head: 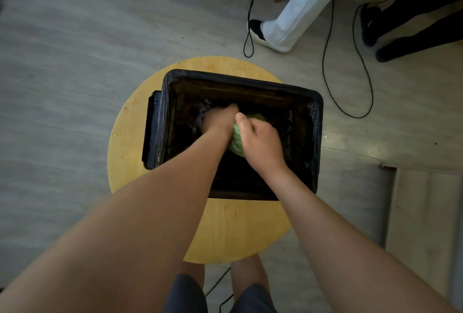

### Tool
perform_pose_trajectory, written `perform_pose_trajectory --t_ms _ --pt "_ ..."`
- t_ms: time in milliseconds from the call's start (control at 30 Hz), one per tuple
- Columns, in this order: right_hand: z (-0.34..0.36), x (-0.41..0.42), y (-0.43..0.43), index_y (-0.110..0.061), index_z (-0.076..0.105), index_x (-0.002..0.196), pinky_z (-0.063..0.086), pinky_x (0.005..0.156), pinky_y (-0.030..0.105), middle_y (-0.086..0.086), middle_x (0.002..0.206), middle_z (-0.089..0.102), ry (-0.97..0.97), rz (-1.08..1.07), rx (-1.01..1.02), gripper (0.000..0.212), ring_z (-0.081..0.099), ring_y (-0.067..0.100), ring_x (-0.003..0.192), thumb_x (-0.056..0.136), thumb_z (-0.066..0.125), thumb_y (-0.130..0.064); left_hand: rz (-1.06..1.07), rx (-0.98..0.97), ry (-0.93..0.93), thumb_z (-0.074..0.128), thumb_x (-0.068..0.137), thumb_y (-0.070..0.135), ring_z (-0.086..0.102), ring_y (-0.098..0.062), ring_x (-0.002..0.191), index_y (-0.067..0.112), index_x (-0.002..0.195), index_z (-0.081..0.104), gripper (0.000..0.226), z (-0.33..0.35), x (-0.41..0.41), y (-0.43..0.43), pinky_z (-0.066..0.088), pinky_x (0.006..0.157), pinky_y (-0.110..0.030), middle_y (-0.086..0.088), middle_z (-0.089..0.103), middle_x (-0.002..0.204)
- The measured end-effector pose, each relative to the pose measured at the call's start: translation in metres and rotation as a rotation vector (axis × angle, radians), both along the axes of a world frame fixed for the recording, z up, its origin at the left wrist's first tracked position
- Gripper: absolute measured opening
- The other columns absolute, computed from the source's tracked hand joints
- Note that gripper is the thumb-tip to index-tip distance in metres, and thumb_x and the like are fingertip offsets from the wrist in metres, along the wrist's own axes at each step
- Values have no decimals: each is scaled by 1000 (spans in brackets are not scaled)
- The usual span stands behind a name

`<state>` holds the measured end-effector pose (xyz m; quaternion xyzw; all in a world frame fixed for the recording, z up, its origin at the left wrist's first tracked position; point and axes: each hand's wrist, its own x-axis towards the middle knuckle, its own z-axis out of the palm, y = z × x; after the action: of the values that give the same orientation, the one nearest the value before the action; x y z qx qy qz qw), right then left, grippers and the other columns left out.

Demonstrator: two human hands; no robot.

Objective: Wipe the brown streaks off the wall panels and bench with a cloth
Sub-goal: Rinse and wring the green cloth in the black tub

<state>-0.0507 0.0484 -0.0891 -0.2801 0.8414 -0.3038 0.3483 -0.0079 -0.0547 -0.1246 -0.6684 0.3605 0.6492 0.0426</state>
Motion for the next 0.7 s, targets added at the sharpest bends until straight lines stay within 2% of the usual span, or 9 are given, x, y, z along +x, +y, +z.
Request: perform_pose_trajectory --t_ms 67,100,167,300,367,433,533,633,700 --pt "-3 -1 1 -17 51 60 51 58 50 4 58 58 24 14 -41 55 60 22 58 106 43 -46 1 69 91 56 93 33 67 -27 84 13 85 70 26 2 -2 -4 49 74 -30 -5 73 81" --pt "-4 -1 0 -19 52 61 50 56 47 2 58 58 74 44 -61 53 59 19 57 107 41 -43 27 174 143 57 95 32 65 -25 76 14 80 68 26 4 -2 -5 49 69 -29 -4 70 69" --pt "-8 3 -4 -22 51 63 47 51 40 -1 57 56 221 109 -84 50 57 15 55 109 37 -38 37 306 239 57 100 34 64 -22 66 14 79 65 30 2 -3 -4 49 65 -28 -4 66 59" --pt "-29 2 -2 -14 62 69 42 43 31 5 59 61 596 191 -13 56 57 27 49 108 29 -39 92 295 280 53 103 38 66 -22 75 13 87 66 33 -1 -5 1 52 72 -29 -6 69 74" --pt "-39 -12 2 -13 67 75 48 45 34 8 64 65 668 172 139 62 62 31 53 109 24 -42 88 314 313 48 106 41 69 -23 74 11 92 68 39 -5 -5 8 55 73 -30 -8 71 76" --pt "-45 -29 6 -11 69 88 54 55 39 12 75 69 620 131 294 61 67 34 66 111 23 -44 65 319 342 47 107 46 72 -23 74 11 93 70 44 -6 -3 15 58 77 -33 -8 73 78" --pt "-51 -33 8 -8 61 115 49 67 40 19 108 64 448 24 374 53 66 40 91 111 25 -46 -22 226 282 55 99 52 75 -27 94 12 107 74 46 -15 6 12 59 94 -44 -10 78 98" --pt "-49 -21 2 -16 45 144 46 90 44 22 136 51 50 -142 434 49 57 41 117 111 24 -45 -83 171 230 59 94 44 74 -33 97 12 133 62 51 -13 14 8 63 80 -46 -14 75 110" --pt "-42 -13 -4 -21 47 146 50 99 42 15 134 59 -204 -220 347 44 59 33 116 112 28 -41 -62 211 270 62 93 41 72 -34 100 19 141 50 54 -6 17 8 62 70 -43 -16 70 118"
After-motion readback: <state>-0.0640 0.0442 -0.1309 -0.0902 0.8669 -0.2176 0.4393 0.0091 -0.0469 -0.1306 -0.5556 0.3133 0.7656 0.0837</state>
